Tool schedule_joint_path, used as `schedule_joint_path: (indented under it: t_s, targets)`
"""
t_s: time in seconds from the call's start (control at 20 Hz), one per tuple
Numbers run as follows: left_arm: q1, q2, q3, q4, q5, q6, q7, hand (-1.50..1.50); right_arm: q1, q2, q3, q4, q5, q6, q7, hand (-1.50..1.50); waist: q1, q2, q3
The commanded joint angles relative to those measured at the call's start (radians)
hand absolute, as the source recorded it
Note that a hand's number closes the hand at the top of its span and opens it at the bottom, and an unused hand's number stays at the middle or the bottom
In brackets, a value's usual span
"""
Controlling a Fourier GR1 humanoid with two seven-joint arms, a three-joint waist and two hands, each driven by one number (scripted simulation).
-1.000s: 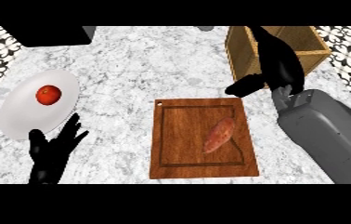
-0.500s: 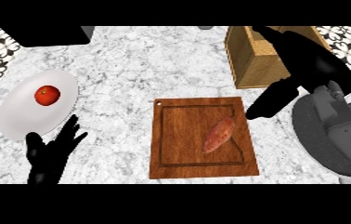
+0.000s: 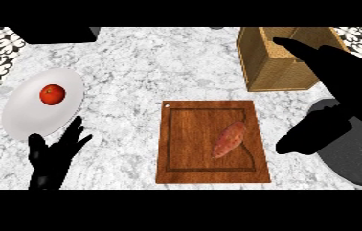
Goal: Pick the sweet potato from the cutting board and place it in the basket
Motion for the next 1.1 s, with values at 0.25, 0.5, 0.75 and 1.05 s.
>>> schedule_joint_path:
  t_s: [0.25, 0.5, 0.75, 1.05]
  targets:
    - [0.032, -0.004, -0.009, 0.076, -0.025, -0.003, 0.017, 0.0, 0.043, -0.004, 0.028, -0.13, 0.021, -0.073, 0.238, -1.5, 0.02, 0.013, -0.007]
    - [0.014, -0.01, -0.03, 0.042, -0.039, 0.0, 0.052, 0.0, 0.118, 0.059, 0.133, -0.053, 0.161, -0.129, 0.164, -1.5, 0.038, 0.019, -0.006]
    - [0.021, -0.015, -0.024, 0.076, -0.035, -0.016, 0.021, 0.0, 0.151, 0.087, 0.192, -0.01, 0.195, -0.117, 0.168, -1.5, 0.043, 0.021, -0.007]
    - [0.037, 0.012, -0.001, 0.044, -0.005, -0.053, 0.046, 0.0, 0.249, 0.127, 0.206, 0.009, 0.294, -0.172, 0.103, -1.5, 0.042, 0.02, -0.006]
